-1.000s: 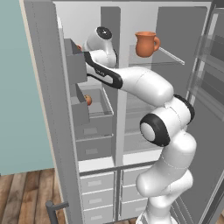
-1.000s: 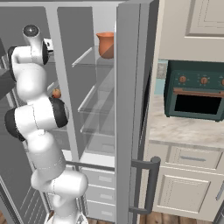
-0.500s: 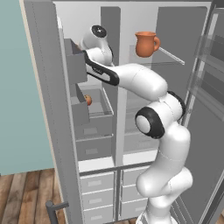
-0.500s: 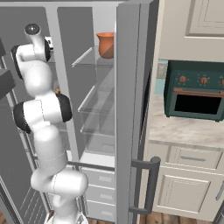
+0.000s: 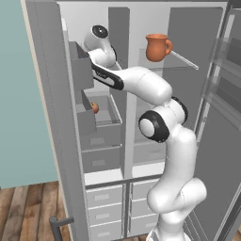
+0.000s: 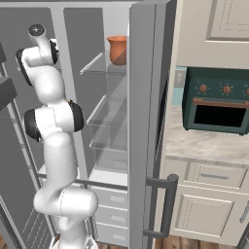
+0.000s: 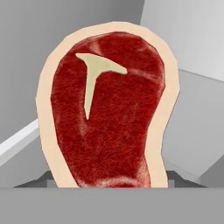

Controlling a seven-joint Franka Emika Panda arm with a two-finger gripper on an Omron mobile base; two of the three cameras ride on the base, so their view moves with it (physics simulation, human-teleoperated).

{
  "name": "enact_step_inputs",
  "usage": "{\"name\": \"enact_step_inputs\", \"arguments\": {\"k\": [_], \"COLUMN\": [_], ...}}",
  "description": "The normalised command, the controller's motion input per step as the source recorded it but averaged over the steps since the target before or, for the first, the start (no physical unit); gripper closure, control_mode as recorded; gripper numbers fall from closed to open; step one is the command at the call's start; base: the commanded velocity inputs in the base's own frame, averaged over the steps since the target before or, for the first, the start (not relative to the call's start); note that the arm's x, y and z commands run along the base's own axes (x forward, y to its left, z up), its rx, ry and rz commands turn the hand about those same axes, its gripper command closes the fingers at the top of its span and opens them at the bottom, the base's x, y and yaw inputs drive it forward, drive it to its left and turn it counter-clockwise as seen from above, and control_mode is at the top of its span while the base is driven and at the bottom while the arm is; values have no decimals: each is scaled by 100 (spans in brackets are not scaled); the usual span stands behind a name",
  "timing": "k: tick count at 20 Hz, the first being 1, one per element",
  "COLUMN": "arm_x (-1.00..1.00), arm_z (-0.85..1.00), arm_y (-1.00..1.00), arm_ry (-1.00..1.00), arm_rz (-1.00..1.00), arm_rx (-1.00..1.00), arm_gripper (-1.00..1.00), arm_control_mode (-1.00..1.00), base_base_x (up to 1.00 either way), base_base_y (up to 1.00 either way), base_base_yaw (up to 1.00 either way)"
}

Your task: There's a steak in the fridge that needs to be moved to the freezer for freezing. Pick up the steak from the fridge, place it on any shelf in the freezer, and close the fridge and freezer doors when done.

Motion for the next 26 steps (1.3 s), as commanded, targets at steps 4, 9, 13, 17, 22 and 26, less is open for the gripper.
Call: {"name": "enact_step_inputs", "arguments": {"k": [4, 9, 13, 17, 22, 26], "arm_x": [2, -17, -32, -68, -65, -63], "arm_z": [-19, -22, -12, -7, -20, -33], "arm_y": [3, -1, 0, -17, -60, -64], "arm_ry": [0, 0, -5, -13, -4, -3], "arm_rz": [0, 0, 0, 0, 0, 0], "arm_rx": [0, 0, 0, 1, 5, 5], "arm_gripper": [-100, -100, -100, -100, -100, -100], "arm_control_mode": [-100, -100, -100, -100, -100, -100], "base_base_x": [0, 0, 0, 0, 0, 0], "base_base_y": [0, 0, 0, 0, 0, 0], "base_base_yaw": [0, 0, 0, 0, 0, 0]}}
